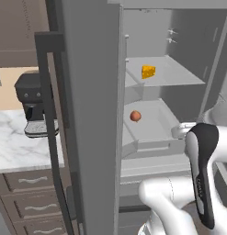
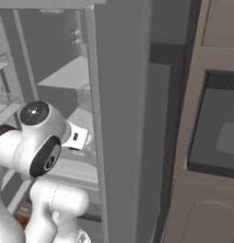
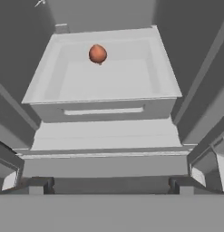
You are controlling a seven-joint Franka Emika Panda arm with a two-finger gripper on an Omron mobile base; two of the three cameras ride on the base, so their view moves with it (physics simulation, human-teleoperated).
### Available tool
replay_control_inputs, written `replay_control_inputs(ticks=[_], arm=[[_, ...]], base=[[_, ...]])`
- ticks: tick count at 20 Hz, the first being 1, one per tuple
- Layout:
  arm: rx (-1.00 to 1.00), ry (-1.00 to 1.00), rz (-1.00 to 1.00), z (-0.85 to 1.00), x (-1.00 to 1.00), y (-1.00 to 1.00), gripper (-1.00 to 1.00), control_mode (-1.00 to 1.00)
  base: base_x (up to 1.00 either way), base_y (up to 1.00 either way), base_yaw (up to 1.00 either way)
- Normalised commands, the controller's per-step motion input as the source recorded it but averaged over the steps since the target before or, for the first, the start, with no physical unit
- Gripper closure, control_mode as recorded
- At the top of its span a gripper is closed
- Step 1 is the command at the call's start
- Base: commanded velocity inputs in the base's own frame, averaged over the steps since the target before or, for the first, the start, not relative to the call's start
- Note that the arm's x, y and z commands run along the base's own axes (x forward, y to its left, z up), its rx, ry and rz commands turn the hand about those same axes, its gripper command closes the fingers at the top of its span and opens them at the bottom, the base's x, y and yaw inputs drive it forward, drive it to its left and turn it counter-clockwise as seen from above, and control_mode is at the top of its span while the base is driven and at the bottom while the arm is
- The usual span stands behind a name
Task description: Take the cheese, steak, and onion from the fridge and place them on the plate on the dining counter to create an appetizer plate.
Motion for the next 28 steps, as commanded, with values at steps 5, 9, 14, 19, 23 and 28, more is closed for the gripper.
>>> replay_control_inputs(ticks=[5, 9, 14, 19, 23, 28], arm=[[0.0, 0.2, 0.02, -0.45, 0.89, 0.39, -1.0, -1.0], [0.0, 0.12, 0.03, -0.24, 0.71, 0.27, -1.0, -1.0], [0.0, -0.1, 0.06, -0.45, 0.46, 0.06, -1.0, -1.0], [0.0, -0.08, 0.01, -0.21, 0.44, 0.04, -1.0, -1.0], [0.0, -0.04, 0.0, -0.08, 0.44, 0.0, -1.0, -1.0], [0.0, 0.0, 0.0, -0.01, 0.49, 0.0, -1.0, -1.0]], base=[[0.0, 0.0, 0.0], [0.0, 0.0, 0.0], [0.0, 0.0, 0.0], [0.0, 0.0, 0.0], [0.0, 0.0, 0.0], [0.0, 0.0, 0.0]])
